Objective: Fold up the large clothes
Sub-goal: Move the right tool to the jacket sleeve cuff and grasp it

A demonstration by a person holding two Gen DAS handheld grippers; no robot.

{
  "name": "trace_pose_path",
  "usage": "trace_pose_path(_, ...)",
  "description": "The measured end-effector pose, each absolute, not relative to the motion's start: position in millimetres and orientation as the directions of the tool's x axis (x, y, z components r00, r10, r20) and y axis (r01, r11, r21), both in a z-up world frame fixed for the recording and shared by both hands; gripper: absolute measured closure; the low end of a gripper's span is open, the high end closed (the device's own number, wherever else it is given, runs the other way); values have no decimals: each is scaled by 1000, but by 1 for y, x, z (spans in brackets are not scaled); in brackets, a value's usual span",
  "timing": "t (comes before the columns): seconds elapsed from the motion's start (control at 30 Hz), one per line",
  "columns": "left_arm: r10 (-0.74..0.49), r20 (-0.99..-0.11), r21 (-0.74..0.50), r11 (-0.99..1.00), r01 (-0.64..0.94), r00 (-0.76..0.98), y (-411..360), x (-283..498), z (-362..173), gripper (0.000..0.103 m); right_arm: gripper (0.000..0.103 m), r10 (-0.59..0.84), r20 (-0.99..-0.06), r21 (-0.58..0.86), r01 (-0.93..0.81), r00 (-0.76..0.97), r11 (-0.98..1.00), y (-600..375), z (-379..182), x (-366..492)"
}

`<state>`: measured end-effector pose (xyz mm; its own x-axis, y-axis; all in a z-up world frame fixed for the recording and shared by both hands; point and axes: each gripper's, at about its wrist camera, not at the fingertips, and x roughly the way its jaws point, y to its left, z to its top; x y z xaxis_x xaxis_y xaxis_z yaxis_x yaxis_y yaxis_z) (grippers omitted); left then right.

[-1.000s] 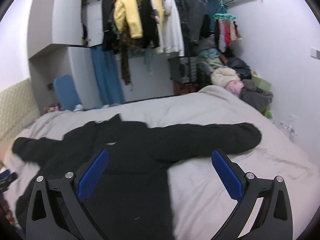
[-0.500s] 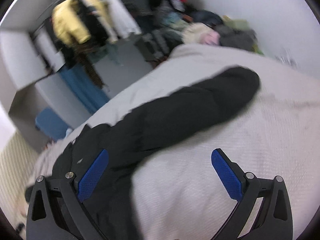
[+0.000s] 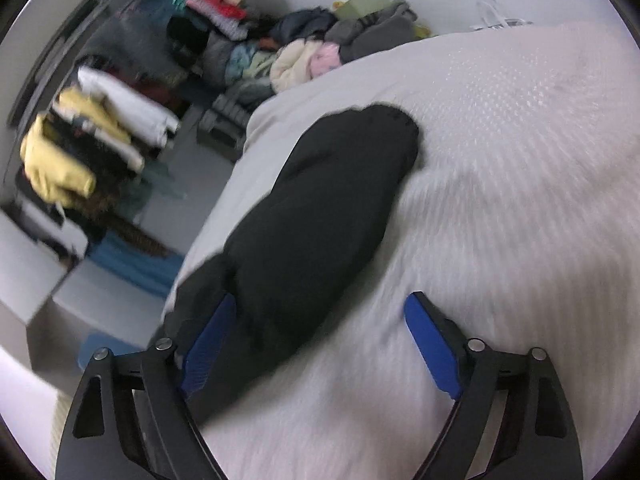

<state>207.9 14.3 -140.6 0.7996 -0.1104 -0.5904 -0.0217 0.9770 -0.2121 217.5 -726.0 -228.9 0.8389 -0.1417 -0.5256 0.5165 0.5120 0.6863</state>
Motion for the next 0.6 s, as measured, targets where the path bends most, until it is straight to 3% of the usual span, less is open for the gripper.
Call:
trace_pose_path(0.2,-101,-623,-243,968,-69,776,7,228,-151,0,23,-180,-464,697,483,867,530,-749,-233,247)
trace_pose_path(0.3,-110,-647,-267,960,-89,755,3,239,-157,0,38,-179,-456,705,476,872,526,-758,-237,258)
trace_pose_path(0.37,-91,-658,-242,966,-95,747,-1,246,-161,0,55,-188,-457,707,483,870,518,-765,-240,262)
trace_pose_path(0.6,-59,-680,-210,971,-117,731,0,252,-170,0,73,-215,-513,628,534,831,566,-769,-230,274)
